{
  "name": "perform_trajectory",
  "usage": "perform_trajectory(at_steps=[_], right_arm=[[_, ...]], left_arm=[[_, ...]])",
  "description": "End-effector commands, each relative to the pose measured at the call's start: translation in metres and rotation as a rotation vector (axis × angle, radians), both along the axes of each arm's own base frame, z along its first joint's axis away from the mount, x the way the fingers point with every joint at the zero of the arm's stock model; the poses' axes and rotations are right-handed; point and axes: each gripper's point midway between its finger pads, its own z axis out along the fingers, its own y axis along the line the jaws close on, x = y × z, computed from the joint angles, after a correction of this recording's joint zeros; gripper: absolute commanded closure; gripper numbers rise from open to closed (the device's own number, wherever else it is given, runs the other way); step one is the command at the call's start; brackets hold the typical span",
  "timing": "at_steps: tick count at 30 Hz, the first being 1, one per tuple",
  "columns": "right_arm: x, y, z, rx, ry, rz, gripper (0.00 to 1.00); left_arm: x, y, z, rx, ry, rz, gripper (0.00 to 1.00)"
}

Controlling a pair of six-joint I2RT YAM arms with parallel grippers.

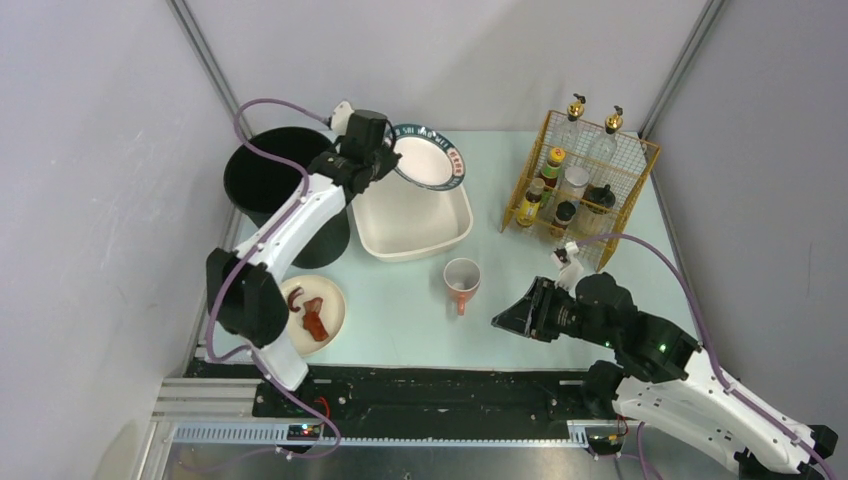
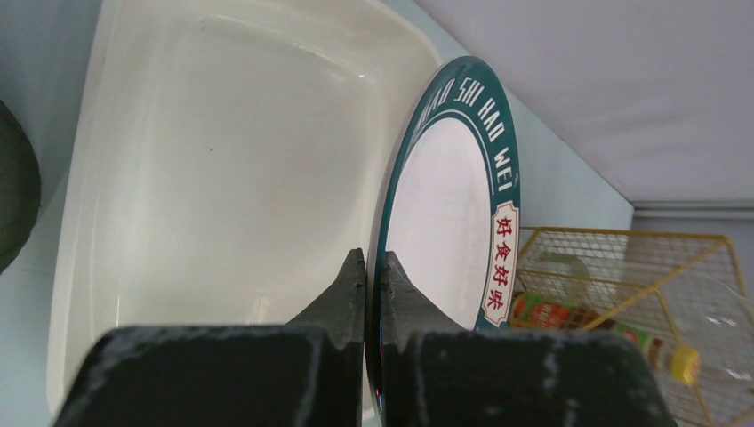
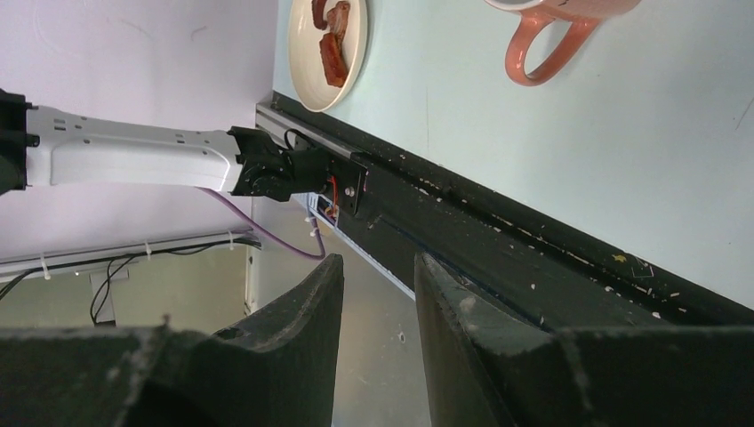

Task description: Clear the kitchen counter

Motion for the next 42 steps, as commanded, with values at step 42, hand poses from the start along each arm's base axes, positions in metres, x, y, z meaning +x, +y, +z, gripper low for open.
perform_trajectory(at_steps=[42], right_arm=[[-0.008,-0.003,-0.023,-0.023,0.01,0.038,0.6]], left_arm=[[0.073,0.027,-0.145,-0.07,0.234,0.168,0.95]])
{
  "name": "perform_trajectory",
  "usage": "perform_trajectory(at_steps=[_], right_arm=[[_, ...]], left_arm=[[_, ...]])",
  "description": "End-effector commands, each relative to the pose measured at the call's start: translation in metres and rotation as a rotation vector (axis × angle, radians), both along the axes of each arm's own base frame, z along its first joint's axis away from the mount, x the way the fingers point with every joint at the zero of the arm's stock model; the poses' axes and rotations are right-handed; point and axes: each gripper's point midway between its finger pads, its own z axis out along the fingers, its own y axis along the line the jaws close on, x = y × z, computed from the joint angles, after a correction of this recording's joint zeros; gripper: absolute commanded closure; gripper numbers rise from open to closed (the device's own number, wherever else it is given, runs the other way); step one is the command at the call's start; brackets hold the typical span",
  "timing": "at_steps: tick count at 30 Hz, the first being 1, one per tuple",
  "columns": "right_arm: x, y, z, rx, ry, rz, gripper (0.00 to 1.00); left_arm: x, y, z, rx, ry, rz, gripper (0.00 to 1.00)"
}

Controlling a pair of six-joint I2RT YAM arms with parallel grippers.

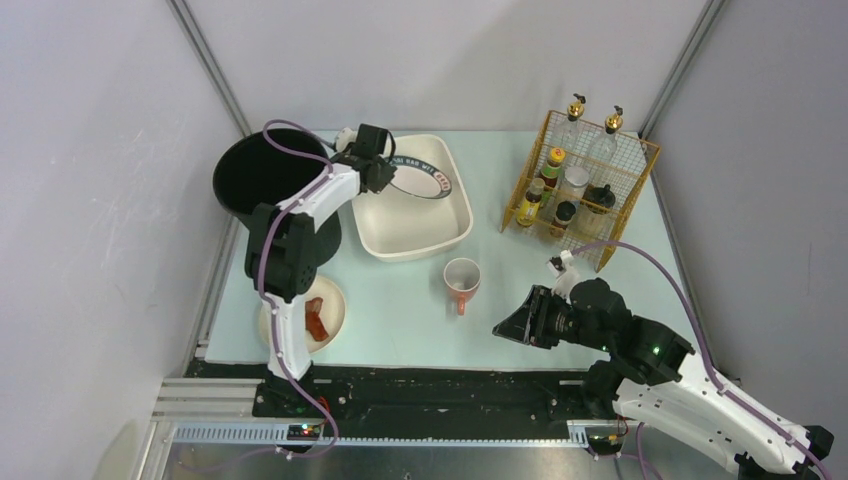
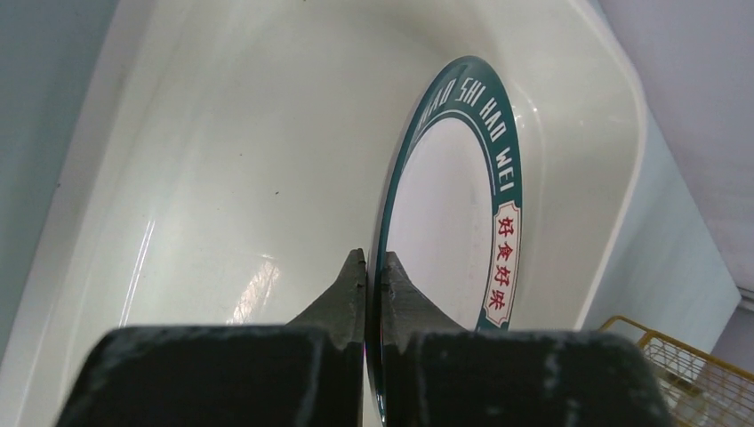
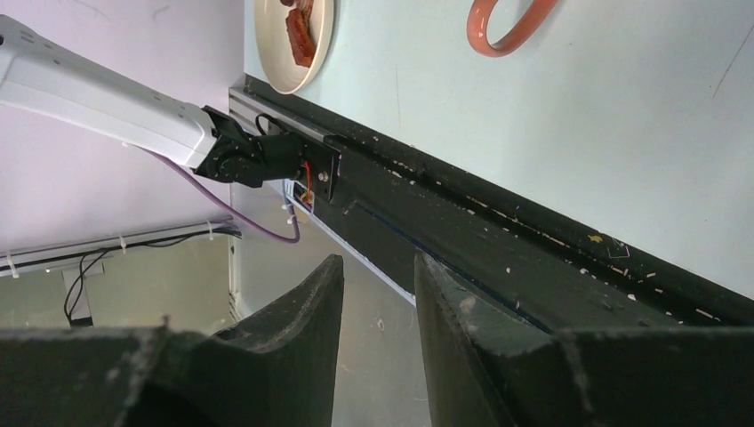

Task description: Clear the kitchen counter

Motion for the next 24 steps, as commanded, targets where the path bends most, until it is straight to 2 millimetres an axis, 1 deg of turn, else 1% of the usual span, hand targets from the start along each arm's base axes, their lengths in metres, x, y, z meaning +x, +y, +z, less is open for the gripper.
perform_trajectory(at_steps=[1,2,3,4,5,6,7,8,9,10,11,12,13,14,16,19,20,24], right_arm=[[0.0,0.001,0.004,0.016,-0.031,0.018,0.6],[0.0,0.0,0.005,0.016,-0.034,0.016,0.6],[0.0,0.0,0.005,0.016,-0.035,0.016,0.6],[0.0,0.0,0.005,0.017,-0.036,0.015,0.6],[0.0,0.0,0.005,0.016,-0.036,0.014,0.6],[0.0,0.0,0.005,0.017,-0.037,0.015,0.6],[0.0,0.0,0.005,0.016,-0.036,0.015,0.6],[0.0,0.0,0.004,0.015,-0.036,0.014,0.6],[0.0,0.0,0.004,0.015,-0.035,0.014,0.6],[0.001,0.0,0.004,0.015,-0.036,0.014,0.6],[0.001,0.0,0.005,0.016,-0.036,0.014,0.6],[0.001,0.0,0.005,0.017,-0.037,0.014,0.6],[0.001,0.0,0.005,0.018,-0.037,0.013,0.6],[0.001,0.001,0.005,0.019,-0.037,0.015,0.6],[0.001,0.002,0.006,0.021,-0.035,0.018,0.6],[0.002,0.004,0.006,0.024,-0.031,0.02,0.6],[0.002,0.005,0.006,0.027,-0.028,0.024,0.6],[0.001,0.007,0.008,0.038,-0.027,0.029,0.6]], left_arm=[[0.006,-0.004,0.001,-0.032,-0.015,0.016,0.91],[0.006,-0.004,-0.001,-0.031,-0.012,0.017,0.84],[0.006,-0.004,-0.004,-0.03,-0.006,0.015,0.81],[0.007,-0.005,-0.005,-0.033,-0.004,0.012,0.73],[0.007,-0.005,-0.008,-0.032,0.002,0.012,0.7],[0.007,-0.004,-0.009,-0.033,0.005,0.014,0.62],[0.006,-0.004,-0.012,-0.033,0.01,0.015,0.59],[0.006,-0.003,-0.013,-0.033,0.014,0.015,0.54],[0.006,-0.002,-0.013,-0.032,0.015,0.015,0.51],[0.005,-0.001,-0.015,-0.031,0.018,0.015,0.46],[0.004,0.0,-0.014,-0.031,0.019,0.013,0.43],[0.004,0.003,-0.015,-0.027,0.022,0.013,0.37],[0.003,0.003,-0.012,-0.027,0.017,0.01,0.33],[0.003,0.005,-0.009,-0.025,0.014,0.006,0.14],[0.001,0.007,-0.006,-0.023,0.012,-0.004,0.02],[-0.004,0.012,0.002,-0.022,0.007,-0.019,0.0],[-0.011,0.02,0.005,-0.009,0.01,-0.022,0.0],[-0.025,0.028,0.017,0.03,0.002,-0.069,0.0]])
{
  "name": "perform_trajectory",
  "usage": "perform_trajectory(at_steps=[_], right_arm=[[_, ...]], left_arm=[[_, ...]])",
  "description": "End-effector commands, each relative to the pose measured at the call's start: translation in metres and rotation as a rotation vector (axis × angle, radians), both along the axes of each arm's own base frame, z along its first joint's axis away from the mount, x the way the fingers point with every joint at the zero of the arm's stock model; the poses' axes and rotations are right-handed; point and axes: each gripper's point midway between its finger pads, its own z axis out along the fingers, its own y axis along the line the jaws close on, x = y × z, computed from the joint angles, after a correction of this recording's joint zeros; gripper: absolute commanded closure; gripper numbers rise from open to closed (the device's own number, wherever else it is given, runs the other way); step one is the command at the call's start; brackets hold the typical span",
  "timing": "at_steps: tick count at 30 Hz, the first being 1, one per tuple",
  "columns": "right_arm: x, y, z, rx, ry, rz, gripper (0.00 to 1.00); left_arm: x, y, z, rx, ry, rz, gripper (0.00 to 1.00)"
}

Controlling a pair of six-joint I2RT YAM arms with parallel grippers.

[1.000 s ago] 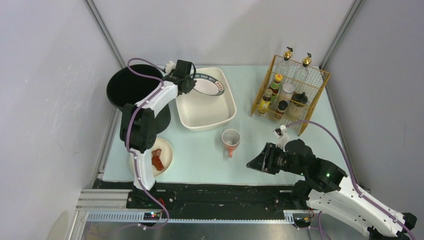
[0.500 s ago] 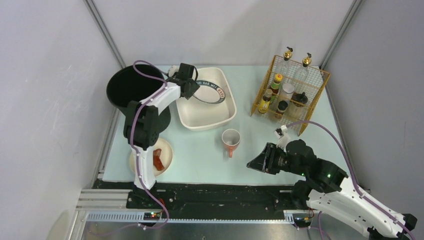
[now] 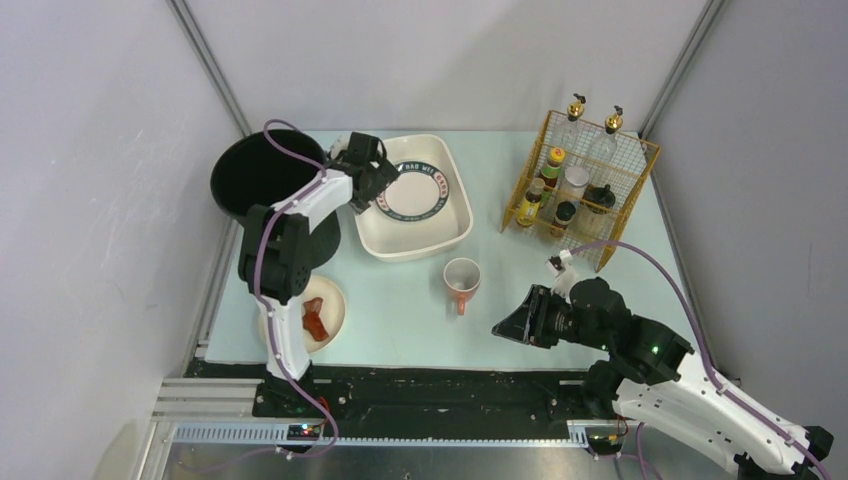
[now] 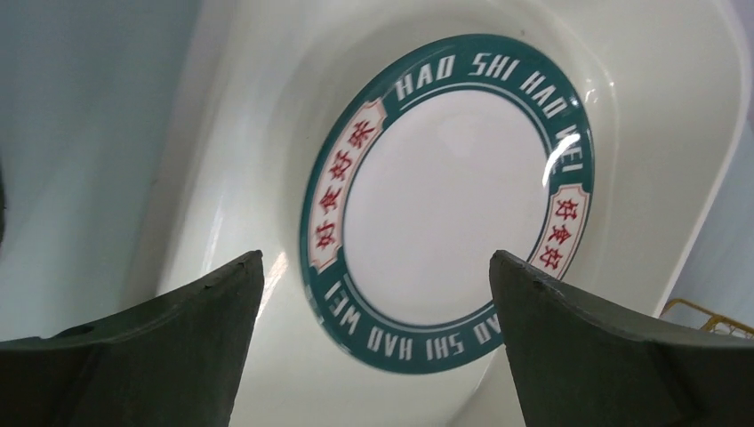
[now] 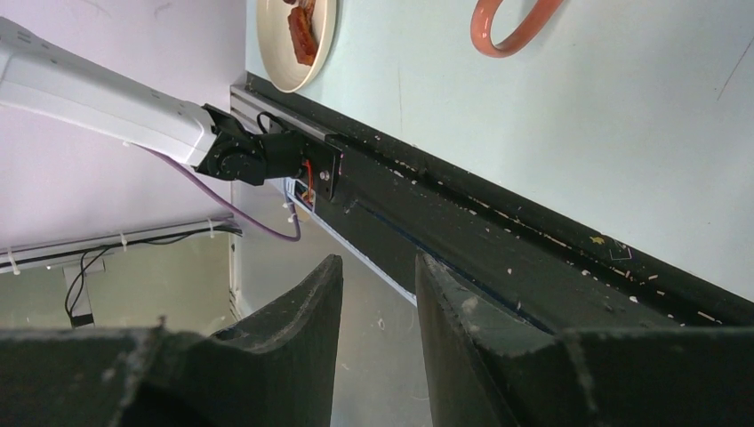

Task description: Clear the kitchen counter

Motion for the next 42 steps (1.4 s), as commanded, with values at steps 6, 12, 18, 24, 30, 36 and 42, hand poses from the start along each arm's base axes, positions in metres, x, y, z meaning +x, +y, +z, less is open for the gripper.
perform_trajectory(at_steps=[6,12,18,24,30,36,42], right_arm=[[0.001,0.009,0.01,0.045,-0.034,0.04,0.6],[0.005,0.016,0.009,0.035,-0.046,0.058,0.59],[0.014,0.021,0.013,0.026,-0.083,0.053,0.58],[0.026,0.036,0.021,0.014,-0.107,0.075,0.58],[0.043,0.056,0.023,-0.017,-0.122,0.099,0.58],[0.056,0.087,0.025,-0.006,-0.117,0.141,0.58],[0.067,0.135,0.03,0.005,-0.143,0.212,0.55]], left_arm=[[-0.032,0.012,0.071,0.035,-0.102,-0.137,0.0],[-0.051,-0.007,0.107,0.01,-0.173,-0.336,0.0],[-0.074,-0.042,0.161,-0.096,-0.286,-0.568,0.0],[-0.119,-0.058,0.228,-0.137,-0.45,-0.729,0.0],[-0.165,-0.049,0.272,-0.127,-0.561,-0.773,0.0],[-0.204,-0.01,0.261,-0.03,-0.55,-0.646,0.0],[-0.234,0.027,0.231,0.045,-0.504,-0.505,0.0]])
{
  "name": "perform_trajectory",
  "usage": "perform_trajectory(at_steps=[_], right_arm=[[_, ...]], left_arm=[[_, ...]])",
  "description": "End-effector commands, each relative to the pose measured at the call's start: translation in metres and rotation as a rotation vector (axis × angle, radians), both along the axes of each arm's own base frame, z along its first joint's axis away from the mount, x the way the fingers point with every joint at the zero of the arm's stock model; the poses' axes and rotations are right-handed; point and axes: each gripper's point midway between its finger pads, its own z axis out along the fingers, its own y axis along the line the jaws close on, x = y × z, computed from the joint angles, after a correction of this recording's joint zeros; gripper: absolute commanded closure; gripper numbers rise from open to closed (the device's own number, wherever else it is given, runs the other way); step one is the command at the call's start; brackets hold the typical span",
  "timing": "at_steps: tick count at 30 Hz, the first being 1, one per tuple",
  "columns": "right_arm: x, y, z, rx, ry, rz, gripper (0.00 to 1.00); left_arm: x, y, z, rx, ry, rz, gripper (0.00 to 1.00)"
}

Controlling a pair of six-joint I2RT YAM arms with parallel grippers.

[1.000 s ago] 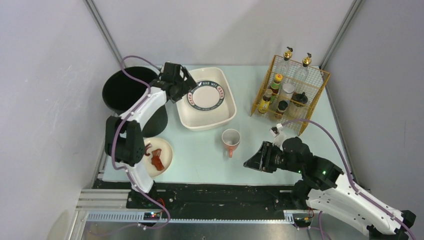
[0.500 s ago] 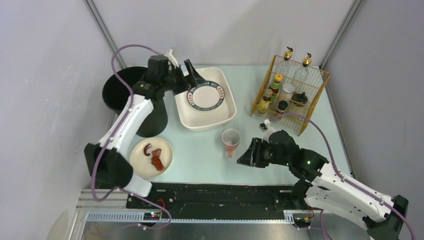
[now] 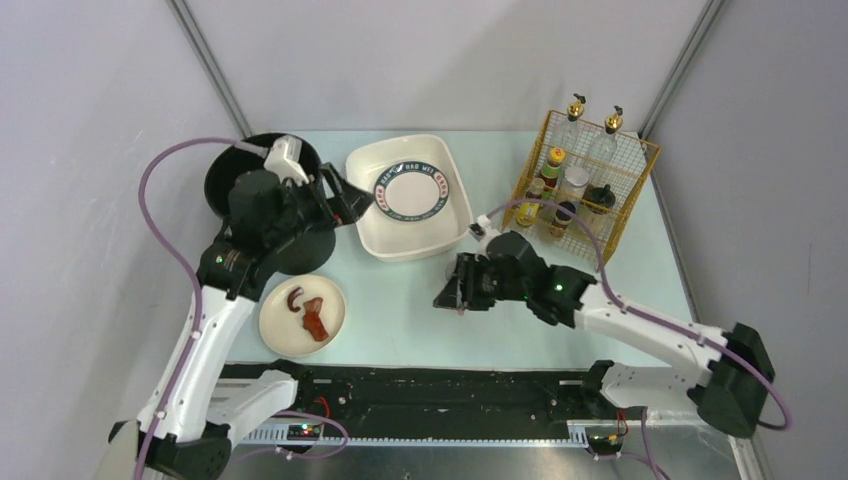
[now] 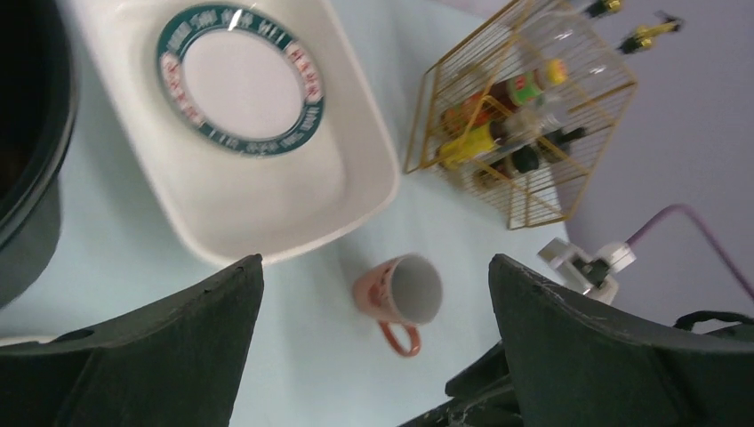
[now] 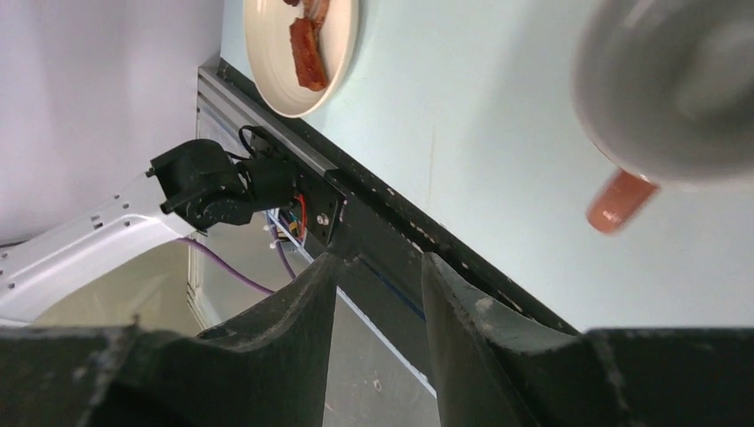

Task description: Clear the kitchen counter

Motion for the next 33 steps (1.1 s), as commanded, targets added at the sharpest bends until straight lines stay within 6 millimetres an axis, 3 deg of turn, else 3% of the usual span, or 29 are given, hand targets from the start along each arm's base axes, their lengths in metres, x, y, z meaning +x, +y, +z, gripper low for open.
perform_trajectory(at_steps=[1,2,5,11,15,23,30,33], right_arm=[[0.011,0.045,0.028,0.083,-0.084,0.08,0.54],[0.011,0.053,0.035,0.103,-0.094,0.094,0.53],[0.013,0.071,0.024,0.09,-0.067,0.124,0.52],[0.015,0.094,0.011,0.088,-0.038,0.154,0.52],[0.018,0.112,-0.001,0.077,-0.029,0.162,0.52],[0.02,0.161,-0.022,0.085,-0.079,0.161,0.53],[0.016,0.2,-0.065,0.052,-0.035,0.153,0.53],[0.021,0.213,-0.072,0.052,-0.049,0.122,0.53]], left_arm=[[-0.018,0.03,-0.029,0.063,0.04,0.13,0.0],[-0.023,0.037,-0.033,0.074,0.048,0.157,0.0],[-0.043,0.055,-0.042,0.094,0.056,0.219,0.0],[-0.081,0.085,-0.094,0.12,0.178,0.351,0.0],[-0.096,0.097,-0.119,0.095,0.214,0.423,0.0],[-0.114,0.104,-0.145,0.093,0.256,0.453,0.0],[-0.124,0.104,-0.159,0.086,0.276,0.443,0.0],[-0.128,0.103,-0.158,0.079,0.265,0.428,0.0]])
